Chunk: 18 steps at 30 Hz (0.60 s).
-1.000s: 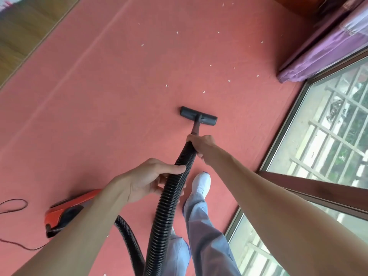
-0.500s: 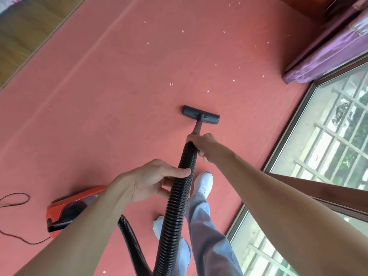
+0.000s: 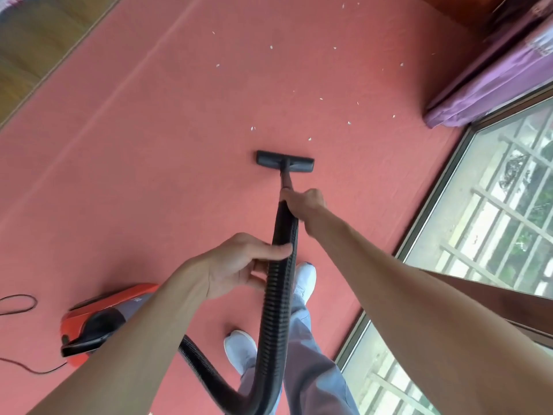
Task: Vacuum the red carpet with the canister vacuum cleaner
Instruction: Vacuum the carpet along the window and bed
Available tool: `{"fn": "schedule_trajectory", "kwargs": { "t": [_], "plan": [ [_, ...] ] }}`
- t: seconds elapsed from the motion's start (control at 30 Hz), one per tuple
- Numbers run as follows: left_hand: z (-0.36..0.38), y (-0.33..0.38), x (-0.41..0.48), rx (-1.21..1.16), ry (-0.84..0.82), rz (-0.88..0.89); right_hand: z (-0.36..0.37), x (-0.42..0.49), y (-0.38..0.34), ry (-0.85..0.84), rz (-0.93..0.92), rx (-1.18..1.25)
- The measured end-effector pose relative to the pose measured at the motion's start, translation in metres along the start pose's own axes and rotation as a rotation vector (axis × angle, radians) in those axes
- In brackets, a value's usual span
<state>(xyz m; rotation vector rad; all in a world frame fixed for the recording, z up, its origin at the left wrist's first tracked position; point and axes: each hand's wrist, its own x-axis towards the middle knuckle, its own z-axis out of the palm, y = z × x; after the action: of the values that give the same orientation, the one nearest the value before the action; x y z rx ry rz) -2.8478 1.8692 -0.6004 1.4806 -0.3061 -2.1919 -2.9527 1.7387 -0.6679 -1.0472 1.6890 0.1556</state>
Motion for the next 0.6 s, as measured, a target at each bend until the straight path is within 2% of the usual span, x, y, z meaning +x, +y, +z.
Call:
{"fn": "schedule_trajectory", "kwargs": {
  "t": [0.13,0.2,0.37,0.5,0.6],
  "plan": [
    [0.003,0.011,0.009,-0.200,0.196,0.058,-0.003,0.016,-0.028,0.051,-0.026,-0.043],
    [-0.001,0.013,0.007,-0.184,0.145,0.032,-0.004,0.014,-0.031,0.021,-0.026,-0.052],
    [-0.016,0.013,-0.010,0.000,-0.133,-0.111,-0.012,-0.012,-0.003,-0.064,0.069,-0.055],
    [-0.013,0.016,-0.012,0.007,-0.113,-0.094,-0.008,-0.012,-0.001,-0.050,0.069,-0.025],
    [-0.015,0.021,-0.006,-0.073,-0.006,-0.045,-0.003,0.003,-0.018,-0.062,0.085,0.011]
  ]
}}
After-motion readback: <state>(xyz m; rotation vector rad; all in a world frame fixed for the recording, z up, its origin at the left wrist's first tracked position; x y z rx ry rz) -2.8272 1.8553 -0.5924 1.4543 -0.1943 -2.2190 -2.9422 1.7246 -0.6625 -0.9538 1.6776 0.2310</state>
